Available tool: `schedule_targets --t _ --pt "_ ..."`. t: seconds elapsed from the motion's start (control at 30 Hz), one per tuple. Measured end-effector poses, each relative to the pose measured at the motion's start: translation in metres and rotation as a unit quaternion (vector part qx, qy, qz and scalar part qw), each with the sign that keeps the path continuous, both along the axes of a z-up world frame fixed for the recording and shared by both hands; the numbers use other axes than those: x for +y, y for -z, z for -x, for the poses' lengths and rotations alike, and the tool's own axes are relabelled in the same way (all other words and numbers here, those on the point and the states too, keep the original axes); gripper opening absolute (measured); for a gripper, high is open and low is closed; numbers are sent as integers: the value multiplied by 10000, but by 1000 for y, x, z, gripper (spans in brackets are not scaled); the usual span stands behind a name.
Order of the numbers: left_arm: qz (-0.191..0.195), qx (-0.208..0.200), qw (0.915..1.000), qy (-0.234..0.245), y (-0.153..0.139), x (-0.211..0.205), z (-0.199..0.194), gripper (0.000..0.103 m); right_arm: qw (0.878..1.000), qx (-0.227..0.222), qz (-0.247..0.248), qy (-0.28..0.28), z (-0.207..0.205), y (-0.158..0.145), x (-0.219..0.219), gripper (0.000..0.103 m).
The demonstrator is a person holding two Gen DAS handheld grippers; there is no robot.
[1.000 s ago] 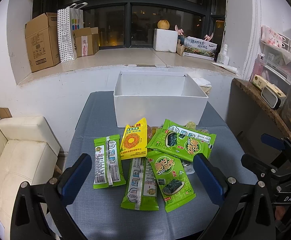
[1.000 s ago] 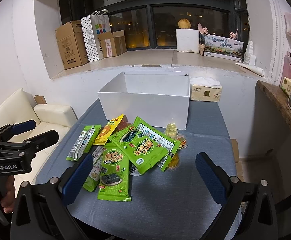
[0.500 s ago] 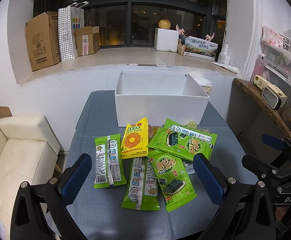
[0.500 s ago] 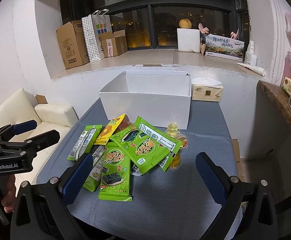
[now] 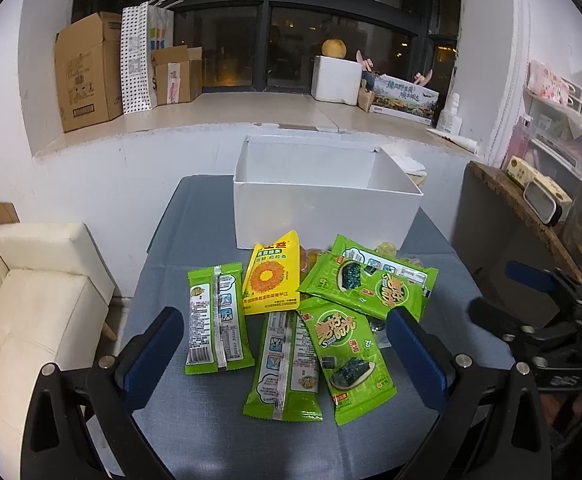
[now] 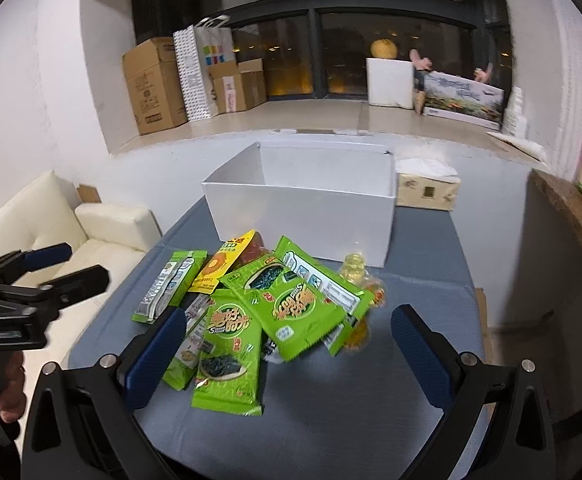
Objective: Organize snacks
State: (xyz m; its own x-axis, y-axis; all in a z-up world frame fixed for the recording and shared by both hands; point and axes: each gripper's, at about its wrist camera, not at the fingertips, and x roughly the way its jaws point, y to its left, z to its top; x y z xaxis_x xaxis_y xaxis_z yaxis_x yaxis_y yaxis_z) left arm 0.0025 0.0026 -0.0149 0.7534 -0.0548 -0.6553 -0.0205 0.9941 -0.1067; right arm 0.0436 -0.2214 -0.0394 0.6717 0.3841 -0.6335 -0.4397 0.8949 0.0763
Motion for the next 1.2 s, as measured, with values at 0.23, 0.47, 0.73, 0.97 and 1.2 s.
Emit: schedule_targets --t 0.23,0.47,0.73,0.97,1.2 --pt "462 181 9985 -215 22 30 -4 103 9879 232 1028 -1142 -57 45 47 103" --pt "559 299 9976 -261 37 42 -4 103 9707 625 1449 -1810 -104 74 69 103" --pt "574 456 9973 -107 46 38 -6 103 9663 751 1535 -1926 -110 84 70 84" --pt "551 506 9972 -84 51 36 -10 103 9699 669 1388 -1886 -105 70 57 77" --pt "645 749 9943 -408 73 64 -45 103 9896 89 772 -1214 -78 27 24 77"
